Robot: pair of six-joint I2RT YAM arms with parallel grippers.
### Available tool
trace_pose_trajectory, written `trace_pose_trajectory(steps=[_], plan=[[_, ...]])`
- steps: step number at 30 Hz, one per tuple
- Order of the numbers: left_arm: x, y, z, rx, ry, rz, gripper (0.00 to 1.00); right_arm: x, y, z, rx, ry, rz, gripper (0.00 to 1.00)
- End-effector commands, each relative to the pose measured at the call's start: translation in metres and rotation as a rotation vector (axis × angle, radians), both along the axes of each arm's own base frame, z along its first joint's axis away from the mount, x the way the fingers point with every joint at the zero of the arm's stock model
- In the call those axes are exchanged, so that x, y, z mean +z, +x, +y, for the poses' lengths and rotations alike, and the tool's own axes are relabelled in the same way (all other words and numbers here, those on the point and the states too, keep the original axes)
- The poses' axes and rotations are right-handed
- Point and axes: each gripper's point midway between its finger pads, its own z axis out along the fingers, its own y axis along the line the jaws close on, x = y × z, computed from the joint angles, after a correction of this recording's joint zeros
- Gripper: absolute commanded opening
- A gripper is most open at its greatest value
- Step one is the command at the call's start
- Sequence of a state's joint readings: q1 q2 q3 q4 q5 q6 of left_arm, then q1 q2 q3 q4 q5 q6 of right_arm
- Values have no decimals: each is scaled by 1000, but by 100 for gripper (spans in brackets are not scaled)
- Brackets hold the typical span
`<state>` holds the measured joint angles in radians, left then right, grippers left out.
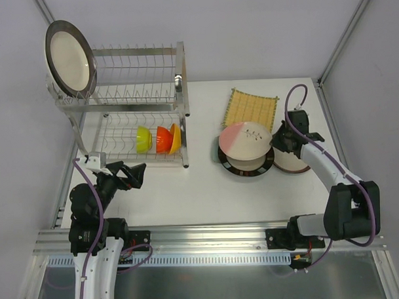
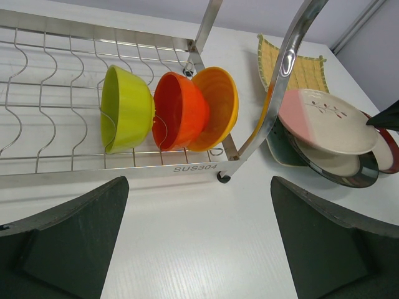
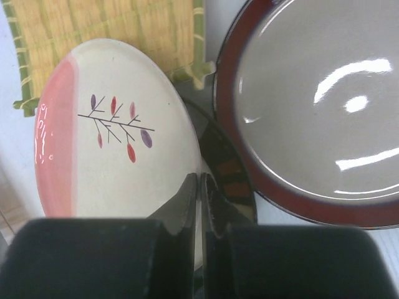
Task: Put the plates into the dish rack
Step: Grab a plate with the right arm
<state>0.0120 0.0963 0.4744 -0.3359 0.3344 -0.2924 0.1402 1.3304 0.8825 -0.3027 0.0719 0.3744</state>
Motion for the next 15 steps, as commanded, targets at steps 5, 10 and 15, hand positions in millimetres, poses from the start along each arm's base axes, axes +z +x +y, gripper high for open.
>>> trace_pose_trajectory(steps=[5, 10, 15], plan=[[8, 0, -2, -13, 10, -38, 99, 16, 28, -45, -110, -61, -79, 0], [8, 0, -2, -13, 10, -36, 99, 6, 33, -54, -110, -66, -69, 1], [7, 1, -2, -14, 10, -33, 99, -11, 33, -49, -94, -37, -40, 6]])
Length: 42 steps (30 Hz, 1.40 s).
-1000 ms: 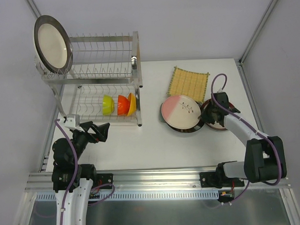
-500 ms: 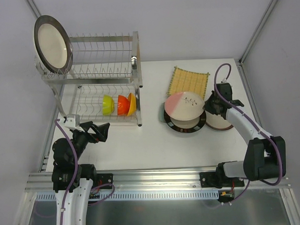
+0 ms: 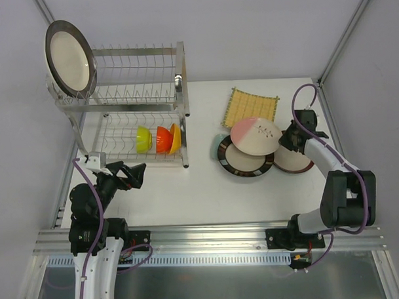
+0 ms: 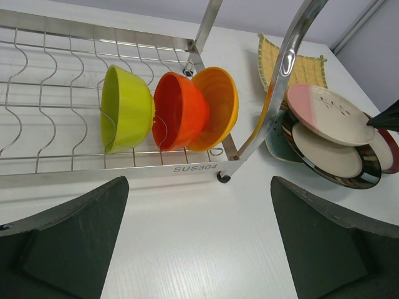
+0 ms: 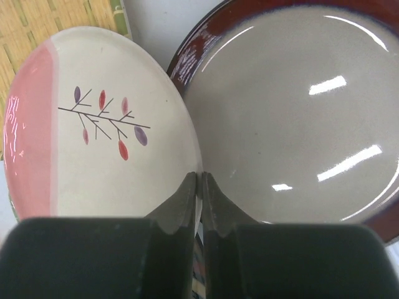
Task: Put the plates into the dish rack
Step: Grab a plate with the right arm
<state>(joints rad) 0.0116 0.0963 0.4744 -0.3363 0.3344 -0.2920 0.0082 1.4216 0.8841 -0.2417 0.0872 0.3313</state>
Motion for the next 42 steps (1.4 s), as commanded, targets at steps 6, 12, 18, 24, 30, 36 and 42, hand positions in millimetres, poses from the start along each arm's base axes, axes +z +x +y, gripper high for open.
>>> trace_pose_trajectory(steps=[6, 12, 18, 24, 30, 36, 42], plan=[[7, 1, -2, -15, 9, -30, 99, 6, 16, -5, -9, 42, -70, 27], [6, 1, -3, -17, 7, -28, 99, 9, 17, 0, 8, 114, -89, 47], [7, 1, -3, -17, 9, -32, 99, 3, 20, 2, 5, 234, -133, 66], [7, 1, -2, -15, 10, -31, 99, -8, 24, 13, 48, 349, -183, 68], [6, 1, -2, -15, 10, -29, 99, -13, 34, 23, 97, 435, -244, 67], [6, 1, -2, -17, 10, -28, 99, -20, 38, 24, 107, 472, -265, 63], [6, 1, -2, -17, 12, -27, 99, -20, 37, 24, 110, 505, -278, 48]])
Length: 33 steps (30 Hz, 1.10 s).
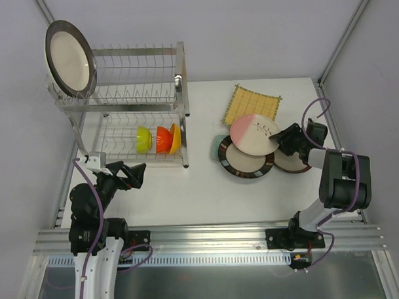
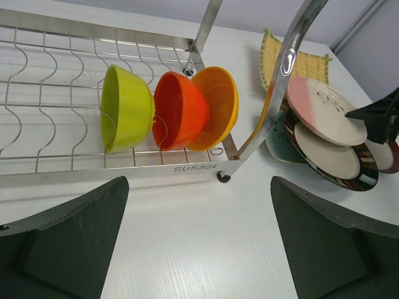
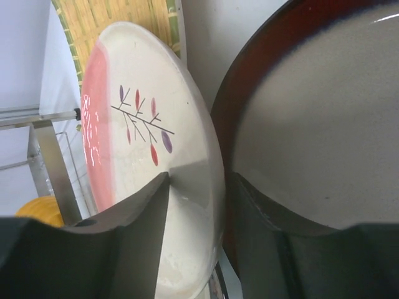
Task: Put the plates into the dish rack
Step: Grab a plate with the right arm
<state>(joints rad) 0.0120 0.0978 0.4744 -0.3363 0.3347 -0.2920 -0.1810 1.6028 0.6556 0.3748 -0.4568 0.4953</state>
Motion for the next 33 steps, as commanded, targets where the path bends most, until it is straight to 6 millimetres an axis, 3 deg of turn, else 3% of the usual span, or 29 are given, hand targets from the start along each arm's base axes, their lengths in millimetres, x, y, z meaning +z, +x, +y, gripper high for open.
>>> trace_pose_trajectory(steps=[1, 6, 14, 21, 33], plan=[[6, 1, -2, -17, 12, -30, 99, 13, 6, 1, 11, 25, -68, 45], [6, 2, -2, -17, 12, -27, 99, 26, 6, 0, 11, 11, -93, 29], [5, 1, -3, -21, 9, -23, 99, 45, 4, -2, 6, -6, -115, 16], [3, 1, -8, -43, -12, -2, 99, 75, 3, 2, 21, 11, -167, 1], [28, -11, -40, -202, -184, 86, 99, 138, -4, 18, 69, 89, -299, 1]])
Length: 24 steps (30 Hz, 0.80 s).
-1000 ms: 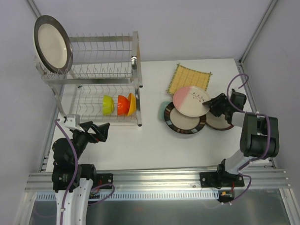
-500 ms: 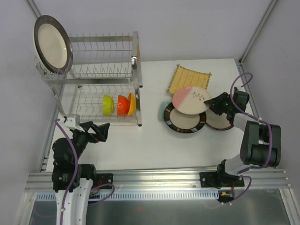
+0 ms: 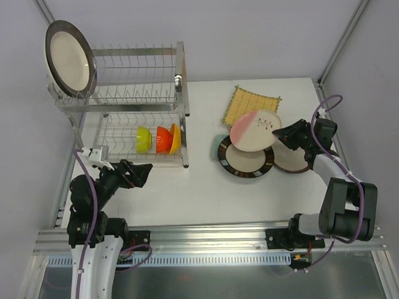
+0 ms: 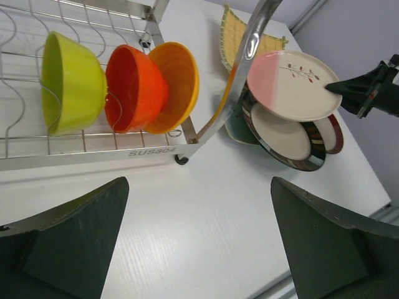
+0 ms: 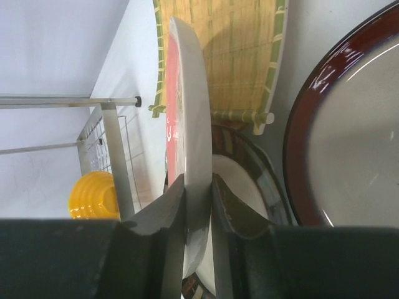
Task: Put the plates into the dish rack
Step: Grab a plate with the right arm
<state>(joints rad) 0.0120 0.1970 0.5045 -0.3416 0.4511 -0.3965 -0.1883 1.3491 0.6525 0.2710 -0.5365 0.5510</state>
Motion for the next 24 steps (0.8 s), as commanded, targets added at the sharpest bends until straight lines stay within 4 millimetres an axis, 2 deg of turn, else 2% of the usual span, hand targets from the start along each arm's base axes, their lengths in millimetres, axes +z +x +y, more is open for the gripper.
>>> trace_pose_trajectory(steps=[1, 8, 14, 19, 22, 24], plan=[[32, -10, -20, -98, -105, -8, 99, 65, 10, 6, 38, 33, -175, 1], [43, -12, -35, -164, -224, 92, 99, 97, 2, 19, 90, 104, -260, 1], [52, -12, -44, -201, -286, 128, 99, 116, -7, 29, 136, 170, -315, 1], [54, -9, -52, -214, -332, 160, 99, 124, -15, 37, 176, 222, -337, 1], [54, -4, -61, -213, -337, 170, 98, 128, -20, 42, 200, 255, -349, 1], [53, -7, -81, -277, -329, 190, 98, 131, -23, 46, 213, 280, -358, 1]])
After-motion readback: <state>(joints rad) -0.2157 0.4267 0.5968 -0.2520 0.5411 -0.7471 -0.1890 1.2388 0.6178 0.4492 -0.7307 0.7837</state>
